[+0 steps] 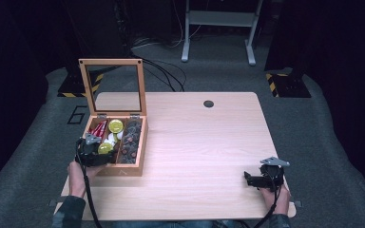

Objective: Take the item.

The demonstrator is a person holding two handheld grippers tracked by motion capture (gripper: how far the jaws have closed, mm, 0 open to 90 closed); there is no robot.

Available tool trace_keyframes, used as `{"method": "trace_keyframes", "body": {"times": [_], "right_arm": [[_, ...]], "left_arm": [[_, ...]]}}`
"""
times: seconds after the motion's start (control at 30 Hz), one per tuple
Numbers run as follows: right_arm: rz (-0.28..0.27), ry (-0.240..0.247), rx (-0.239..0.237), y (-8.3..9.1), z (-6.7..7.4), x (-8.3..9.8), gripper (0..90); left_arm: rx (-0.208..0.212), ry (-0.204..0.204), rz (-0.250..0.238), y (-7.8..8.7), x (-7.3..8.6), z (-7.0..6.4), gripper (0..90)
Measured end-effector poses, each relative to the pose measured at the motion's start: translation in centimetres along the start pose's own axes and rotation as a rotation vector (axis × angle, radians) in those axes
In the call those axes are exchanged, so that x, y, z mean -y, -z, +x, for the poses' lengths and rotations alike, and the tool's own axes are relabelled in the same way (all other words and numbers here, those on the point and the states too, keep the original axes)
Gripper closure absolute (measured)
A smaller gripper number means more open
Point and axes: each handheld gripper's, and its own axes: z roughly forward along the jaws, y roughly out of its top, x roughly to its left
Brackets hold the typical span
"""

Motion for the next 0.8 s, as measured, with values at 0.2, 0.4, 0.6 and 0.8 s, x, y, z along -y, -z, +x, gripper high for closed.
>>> {"method": "trace_keyframes", "body": {"times": [0.2, 0.4, 0.6, 0.8], "right_arm": [[0.0, 0.0, 0.0, 0.0, 0.0, 0.0, 2.6], [0.001, -0.002, -0.001, 0.02, 0.02, 0.01, 2.6], [0.0, -0.002, 0.0, 0.02, 0.01, 0.01, 2.6], [0.001, -0.001, 0.0, 0.01, 0.02, 0.01, 2.6]], "left_arm": [[0.007, -0.003, -0.004, 0.16, -0.03, 0.0, 37.3], [0.006, -0.005, -0.008, 0.13, 0.01, 0.0, 37.5], [0.007, 0.009, -0.037, 0.26, 0.13, 0.12, 37.7], [0.003, 0.007, -0.051, 0.63, 0.12, 0.1, 37.7]]}}
